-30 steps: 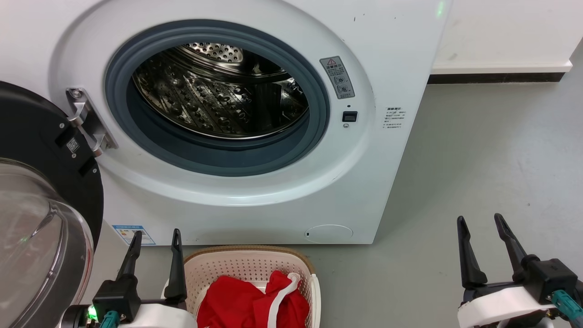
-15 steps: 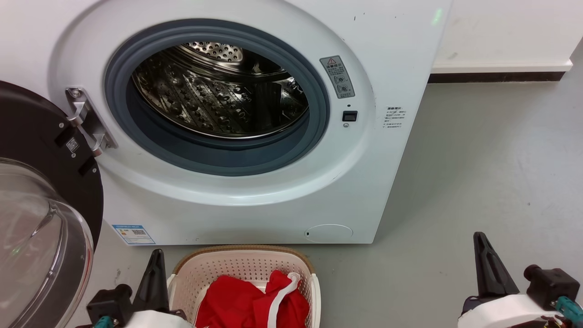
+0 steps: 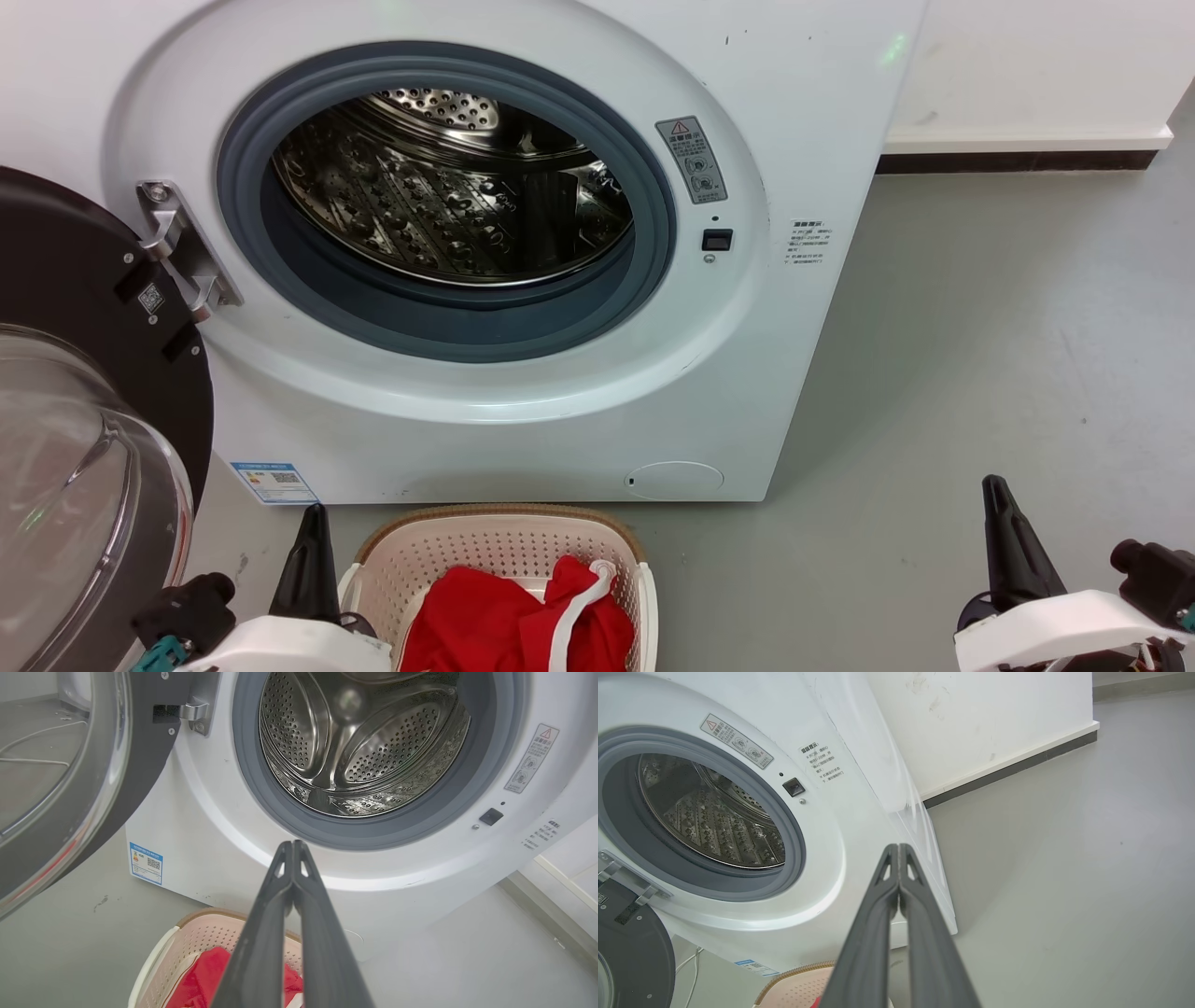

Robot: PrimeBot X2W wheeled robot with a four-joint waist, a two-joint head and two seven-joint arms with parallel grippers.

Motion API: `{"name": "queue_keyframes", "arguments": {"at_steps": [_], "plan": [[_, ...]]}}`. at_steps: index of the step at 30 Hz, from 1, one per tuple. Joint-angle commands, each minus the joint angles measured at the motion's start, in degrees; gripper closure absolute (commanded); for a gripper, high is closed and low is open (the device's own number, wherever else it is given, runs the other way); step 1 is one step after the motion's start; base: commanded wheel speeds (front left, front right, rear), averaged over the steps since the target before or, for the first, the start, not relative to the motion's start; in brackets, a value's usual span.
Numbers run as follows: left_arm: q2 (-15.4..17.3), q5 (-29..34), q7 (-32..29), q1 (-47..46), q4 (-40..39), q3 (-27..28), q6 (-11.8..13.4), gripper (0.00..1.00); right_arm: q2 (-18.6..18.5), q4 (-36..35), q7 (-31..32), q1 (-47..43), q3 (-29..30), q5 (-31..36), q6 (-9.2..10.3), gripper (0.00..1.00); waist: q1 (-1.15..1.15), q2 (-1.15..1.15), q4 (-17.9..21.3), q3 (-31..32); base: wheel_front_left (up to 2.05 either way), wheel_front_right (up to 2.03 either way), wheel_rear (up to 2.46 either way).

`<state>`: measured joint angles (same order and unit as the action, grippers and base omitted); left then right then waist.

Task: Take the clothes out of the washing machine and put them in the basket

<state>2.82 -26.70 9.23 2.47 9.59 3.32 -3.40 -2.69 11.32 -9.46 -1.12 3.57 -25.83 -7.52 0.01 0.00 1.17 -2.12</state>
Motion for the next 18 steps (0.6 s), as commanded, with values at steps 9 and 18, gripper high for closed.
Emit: {"name": "queue_keyframes", "arguments": {"at_steps": [9, 18], "plan": [[0.1, -10.3, -2.3, -2.6, 0.0, 0.6, -0.8, 1.0, -0.1, -0.2, 2.4, 2.6, 0.6, -10.5, 0.01, 1.0, 0.0, 0.0, -0.1, 0.2, 0.0, 0.0, 0.0], [0.1, -17.9, -4.1, -3.6, 0.6, 1.0, -1.2, 1.0, -0.2, 0.2, 4.3, 3.4, 0.9, -18.2, 0.02, 1.0, 0.0, 0.0, -0.2, 0.3, 0.0, 0.0, 0.0]]}}
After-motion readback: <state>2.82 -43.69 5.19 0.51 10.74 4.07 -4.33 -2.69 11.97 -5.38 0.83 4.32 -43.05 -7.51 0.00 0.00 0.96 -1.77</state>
